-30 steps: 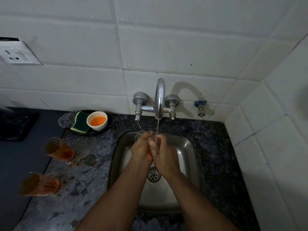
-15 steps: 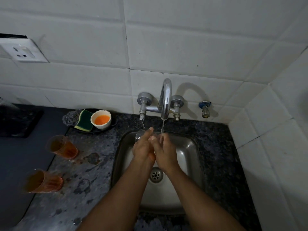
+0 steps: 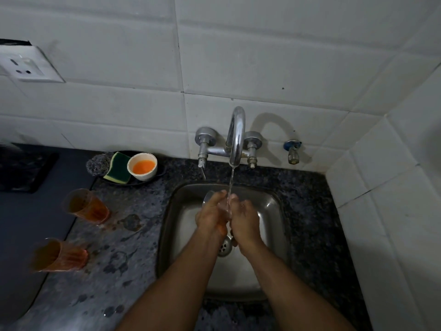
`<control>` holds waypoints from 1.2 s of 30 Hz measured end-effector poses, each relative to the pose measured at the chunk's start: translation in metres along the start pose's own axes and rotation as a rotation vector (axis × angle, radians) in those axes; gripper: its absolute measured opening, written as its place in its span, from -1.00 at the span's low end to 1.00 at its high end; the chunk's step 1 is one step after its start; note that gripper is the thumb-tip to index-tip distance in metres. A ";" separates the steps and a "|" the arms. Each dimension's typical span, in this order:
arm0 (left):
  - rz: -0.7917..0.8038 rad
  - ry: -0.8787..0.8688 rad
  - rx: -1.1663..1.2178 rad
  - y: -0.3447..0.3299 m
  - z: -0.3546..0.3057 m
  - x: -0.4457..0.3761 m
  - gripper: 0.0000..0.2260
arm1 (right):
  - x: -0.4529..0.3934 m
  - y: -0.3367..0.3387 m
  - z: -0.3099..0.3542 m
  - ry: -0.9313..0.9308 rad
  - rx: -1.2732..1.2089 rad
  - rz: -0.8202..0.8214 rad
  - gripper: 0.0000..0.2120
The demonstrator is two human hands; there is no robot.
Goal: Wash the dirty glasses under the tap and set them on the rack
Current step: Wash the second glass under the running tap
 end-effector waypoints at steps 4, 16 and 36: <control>0.021 0.007 0.032 0.005 0.000 0.003 -0.78 | 0.005 -0.008 -0.011 -0.192 -0.032 0.085 -0.59; 0.008 -0.001 -0.038 0.008 0.000 0.005 -0.70 | 0.007 -0.005 -0.018 -0.341 -0.044 0.070 -0.63; -0.025 0.014 -0.009 -0.002 -0.001 0.017 -0.39 | 0.015 0.010 0.017 0.142 0.405 -0.051 -0.52</control>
Point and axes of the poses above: each hand's wrist, its own x-axis away from the middle knuckle, its own y-axis out of the back of the hand, z = x × y, the point moved 9 cm from there along -x, towards the middle knuckle
